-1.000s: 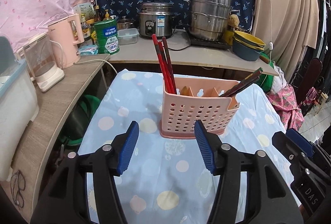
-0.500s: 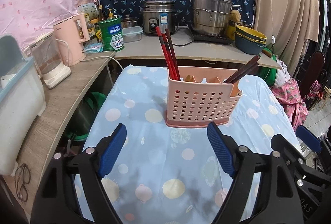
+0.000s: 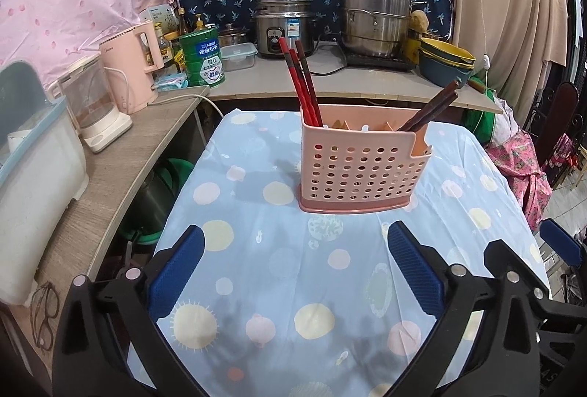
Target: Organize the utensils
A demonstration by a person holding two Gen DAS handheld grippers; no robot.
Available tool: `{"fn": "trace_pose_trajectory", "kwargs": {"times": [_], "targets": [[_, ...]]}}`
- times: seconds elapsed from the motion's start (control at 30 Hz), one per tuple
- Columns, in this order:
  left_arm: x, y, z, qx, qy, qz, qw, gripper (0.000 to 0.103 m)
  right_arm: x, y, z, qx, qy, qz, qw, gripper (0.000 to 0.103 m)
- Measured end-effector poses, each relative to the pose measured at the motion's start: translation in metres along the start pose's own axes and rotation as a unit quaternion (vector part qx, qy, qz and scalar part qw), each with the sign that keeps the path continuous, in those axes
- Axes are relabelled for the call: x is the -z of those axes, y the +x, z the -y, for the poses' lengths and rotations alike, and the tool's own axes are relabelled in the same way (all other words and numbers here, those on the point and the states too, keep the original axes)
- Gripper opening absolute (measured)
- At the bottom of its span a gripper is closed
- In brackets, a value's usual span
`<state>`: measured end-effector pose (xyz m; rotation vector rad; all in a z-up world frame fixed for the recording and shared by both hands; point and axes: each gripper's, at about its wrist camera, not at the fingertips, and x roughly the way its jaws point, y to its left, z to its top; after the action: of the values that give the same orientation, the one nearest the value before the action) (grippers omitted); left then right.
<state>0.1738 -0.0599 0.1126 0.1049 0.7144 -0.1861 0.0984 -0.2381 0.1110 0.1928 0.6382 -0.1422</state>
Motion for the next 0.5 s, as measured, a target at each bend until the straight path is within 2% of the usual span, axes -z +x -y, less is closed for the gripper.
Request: {"fn": "trace_pose_trajectory", "kwargs": {"times": [0.07, 0.5], "targets": [[0.002, 0.0016, -0.0003, 0.003, -0.001, -0.005, 1.0, 0.096, 0.001, -0.0004, 0.0009, 0.001, 0.003, -0.001, 1.0, 0.096], [0.0099, 0.0052, -0.0003, -0.011, -0.003, -0.019, 0.9998, 0.096, 0.0051, -0.0006, -0.001, 0.013, 0.001, 0.002, 1.0, 0.096]]}}
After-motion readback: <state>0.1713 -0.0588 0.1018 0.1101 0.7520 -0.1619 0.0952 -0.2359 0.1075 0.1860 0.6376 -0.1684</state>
